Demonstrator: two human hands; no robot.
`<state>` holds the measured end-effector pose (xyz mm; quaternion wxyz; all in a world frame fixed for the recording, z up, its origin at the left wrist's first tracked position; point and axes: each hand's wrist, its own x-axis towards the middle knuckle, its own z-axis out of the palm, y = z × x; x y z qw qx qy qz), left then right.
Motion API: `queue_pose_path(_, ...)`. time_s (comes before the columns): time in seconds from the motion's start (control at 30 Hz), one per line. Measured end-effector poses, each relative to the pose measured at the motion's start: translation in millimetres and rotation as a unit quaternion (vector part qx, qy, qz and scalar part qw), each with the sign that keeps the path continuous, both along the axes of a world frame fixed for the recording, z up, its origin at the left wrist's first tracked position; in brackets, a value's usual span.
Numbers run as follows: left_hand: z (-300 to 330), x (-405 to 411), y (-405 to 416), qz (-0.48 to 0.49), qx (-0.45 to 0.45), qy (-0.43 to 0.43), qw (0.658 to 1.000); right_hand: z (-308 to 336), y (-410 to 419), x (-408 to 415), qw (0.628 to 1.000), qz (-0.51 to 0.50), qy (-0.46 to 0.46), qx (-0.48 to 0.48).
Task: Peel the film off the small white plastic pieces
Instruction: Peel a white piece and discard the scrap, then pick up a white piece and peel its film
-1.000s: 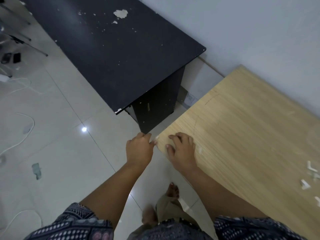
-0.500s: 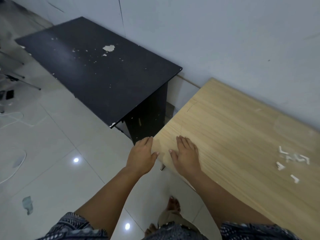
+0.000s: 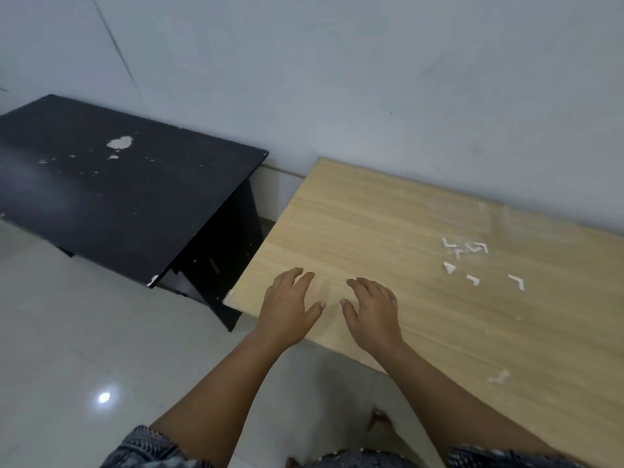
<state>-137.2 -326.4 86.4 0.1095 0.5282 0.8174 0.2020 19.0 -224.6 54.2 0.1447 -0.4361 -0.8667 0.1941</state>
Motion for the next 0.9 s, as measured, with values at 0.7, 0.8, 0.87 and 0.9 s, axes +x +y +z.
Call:
queue_pose_path(0.7, -11, 169, 209, -0.117, -0.004, -0.064, 0.991, -10, 155, 197, 0.981, -0.191, 0.026, -0.024)
queue_pose_path(0.8, -15, 189, 234, -0.111, -0.009, -0.080, 0.990, -13, 180, 218, 0.978, -0.204, 0.038, -0.037)
queue_pose_path(0.87, -18, 202, 248, -0.106, -0.011, -0.087, 0.990, -15, 195, 229, 0.977, -0.206, 0.046, -0.040)
queue_pose_path(0.9, -19, 207, 254, -0.099, -0.012, -0.091, 0.991, -16, 202, 233, 0.977, -0.204, 0.049, -0.048)
